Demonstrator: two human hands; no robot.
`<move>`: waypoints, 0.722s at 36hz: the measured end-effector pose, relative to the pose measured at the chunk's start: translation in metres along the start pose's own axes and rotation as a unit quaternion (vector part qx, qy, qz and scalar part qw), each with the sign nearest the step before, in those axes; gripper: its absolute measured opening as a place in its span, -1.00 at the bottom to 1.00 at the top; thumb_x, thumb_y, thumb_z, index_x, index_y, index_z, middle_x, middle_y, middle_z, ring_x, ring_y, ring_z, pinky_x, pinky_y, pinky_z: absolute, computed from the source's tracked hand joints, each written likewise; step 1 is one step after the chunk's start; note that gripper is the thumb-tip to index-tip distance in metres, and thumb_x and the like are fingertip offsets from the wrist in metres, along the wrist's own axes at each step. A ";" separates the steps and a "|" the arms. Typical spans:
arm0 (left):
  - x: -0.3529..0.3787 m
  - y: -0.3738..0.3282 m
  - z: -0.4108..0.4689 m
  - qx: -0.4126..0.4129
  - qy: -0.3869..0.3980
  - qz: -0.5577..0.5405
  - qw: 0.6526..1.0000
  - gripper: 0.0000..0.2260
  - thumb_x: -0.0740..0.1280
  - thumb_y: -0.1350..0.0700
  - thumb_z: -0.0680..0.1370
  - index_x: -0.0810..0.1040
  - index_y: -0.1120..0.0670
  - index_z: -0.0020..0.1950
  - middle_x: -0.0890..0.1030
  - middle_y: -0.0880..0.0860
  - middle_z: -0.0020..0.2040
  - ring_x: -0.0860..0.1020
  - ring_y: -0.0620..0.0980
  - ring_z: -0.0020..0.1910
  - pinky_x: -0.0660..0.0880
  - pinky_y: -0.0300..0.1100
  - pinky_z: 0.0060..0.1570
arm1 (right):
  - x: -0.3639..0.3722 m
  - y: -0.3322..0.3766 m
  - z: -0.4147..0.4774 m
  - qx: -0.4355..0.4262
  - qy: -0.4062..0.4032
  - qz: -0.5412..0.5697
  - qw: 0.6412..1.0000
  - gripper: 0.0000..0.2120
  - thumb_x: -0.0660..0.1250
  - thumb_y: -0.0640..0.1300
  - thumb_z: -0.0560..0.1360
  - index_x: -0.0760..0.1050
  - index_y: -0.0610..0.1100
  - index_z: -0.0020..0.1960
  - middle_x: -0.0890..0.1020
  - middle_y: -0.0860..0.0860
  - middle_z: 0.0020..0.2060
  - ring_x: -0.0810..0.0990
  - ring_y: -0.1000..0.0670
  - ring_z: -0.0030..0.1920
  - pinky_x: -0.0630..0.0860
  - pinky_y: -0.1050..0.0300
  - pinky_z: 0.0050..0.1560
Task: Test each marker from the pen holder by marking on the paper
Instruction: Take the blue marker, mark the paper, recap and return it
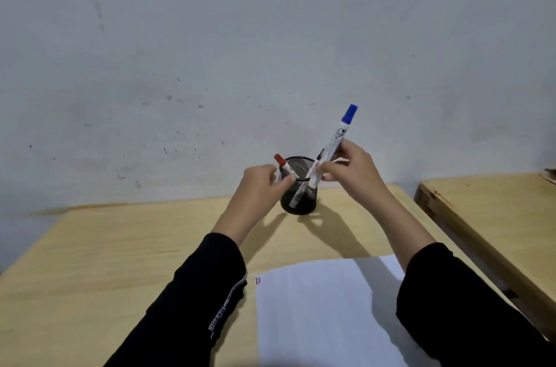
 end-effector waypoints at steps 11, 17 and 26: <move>0.050 0.036 0.011 -0.049 0.078 -0.129 0.987 -0.56 0.51 0.12 0.39 0.35 -0.05 0.13 0.49 -0.20 0.00 0.51 -0.36 0.00 0.39 -0.45 -0.17 | 0.033 -0.023 0.036 0.010 0.004 -0.077 0.997 -0.76 0.31 -0.20 0.48 0.38 -0.19 0.11 0.57 -0.09 -0.15 0.54 -0.02 -0.23 0.49 0.17 -0.20; 0.064 0.041 0.020 -0.041 0.046 -0.219 0.974 -0.48 0.50 0.20 0.38 0.34 -0.14 0.19 0.52 -0.22 0.07 0.56 -0.25 0.08 0.49 -0.37 0.05 | 0.047 -0.031 0.044 0.019 0.063 -0.134 0.989 -0.83 0.26 -0.13 0.52 0.44 -0.26 -0.12 0.46 -0.02 -0.32 0.39 0.02 -0.33 0.29 0.27 -0.37; 0.064 0.045 0.020 -0.038 0.034 -0.265 0.963 -0.48 0.50 0.22 0.38 0.37 -0.15 0.19 0.54 -0.21 0.06 0.58 -0.28 0.03 0.50 -0.45 -0.08 | 0.050 -0.032 0.053 0.022 0.088 -0.173 0.981 -0.76 0.34 -0.16 0.43 0.44 -0.24 0.05 0.53 -0.07 -0.17 0.48 -0.04 -0.17 0.37 0.17 -0.26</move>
Point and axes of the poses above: each hand's wrist, its own z-axis towards the middle knuckle, its own x-axis out of the palm, y = z × x, the point moved 4 cm from there along z, towards the middle knuckle
